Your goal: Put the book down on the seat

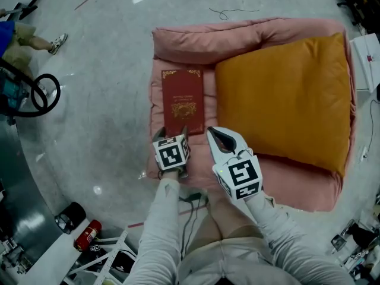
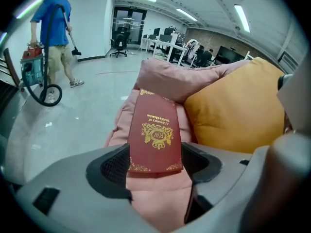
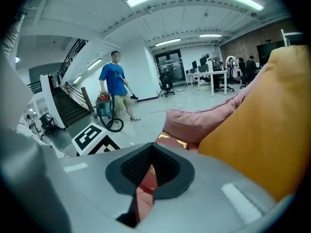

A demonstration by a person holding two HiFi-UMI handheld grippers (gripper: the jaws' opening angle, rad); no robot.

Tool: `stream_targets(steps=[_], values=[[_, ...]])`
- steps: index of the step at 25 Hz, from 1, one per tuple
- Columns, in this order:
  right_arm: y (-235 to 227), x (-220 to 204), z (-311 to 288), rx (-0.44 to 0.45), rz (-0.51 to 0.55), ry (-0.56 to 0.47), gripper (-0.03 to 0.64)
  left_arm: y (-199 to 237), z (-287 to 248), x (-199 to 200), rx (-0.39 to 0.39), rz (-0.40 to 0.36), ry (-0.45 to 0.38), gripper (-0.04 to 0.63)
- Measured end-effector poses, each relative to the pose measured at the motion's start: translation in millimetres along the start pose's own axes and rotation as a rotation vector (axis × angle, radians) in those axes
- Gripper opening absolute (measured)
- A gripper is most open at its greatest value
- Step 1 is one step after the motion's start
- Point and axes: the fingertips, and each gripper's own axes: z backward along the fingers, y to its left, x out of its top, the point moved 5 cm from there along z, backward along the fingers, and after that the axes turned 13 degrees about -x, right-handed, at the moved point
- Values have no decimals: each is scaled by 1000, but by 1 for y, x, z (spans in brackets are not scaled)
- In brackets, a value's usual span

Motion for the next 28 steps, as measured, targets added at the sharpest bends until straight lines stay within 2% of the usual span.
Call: stream_targets(steps=[2,3,5,6,11,19,28], values=[[2,0,4,-1,3,1,-2,-5,12,3,6,-20,-33,328],[2,0,6,-2,5,1,-2,-7,18,5,14,-26,-50,300],[4,0,12,-7,10,0,-2,-11,33,7,31,-30,-89,176],[5,0,15,-8,12,-1,-2,-14,40,9,32,-31,-108,138],[11,5,27,-4,23,-2,-2,-30,76,17,13,-24,-185,18],[17,11,57,9,57,4,-2,-65,132,13,-50,-40,-203,6],[14,17,91,24,87,-8,-2,-91,179,0,-58,-64,-225,6]])
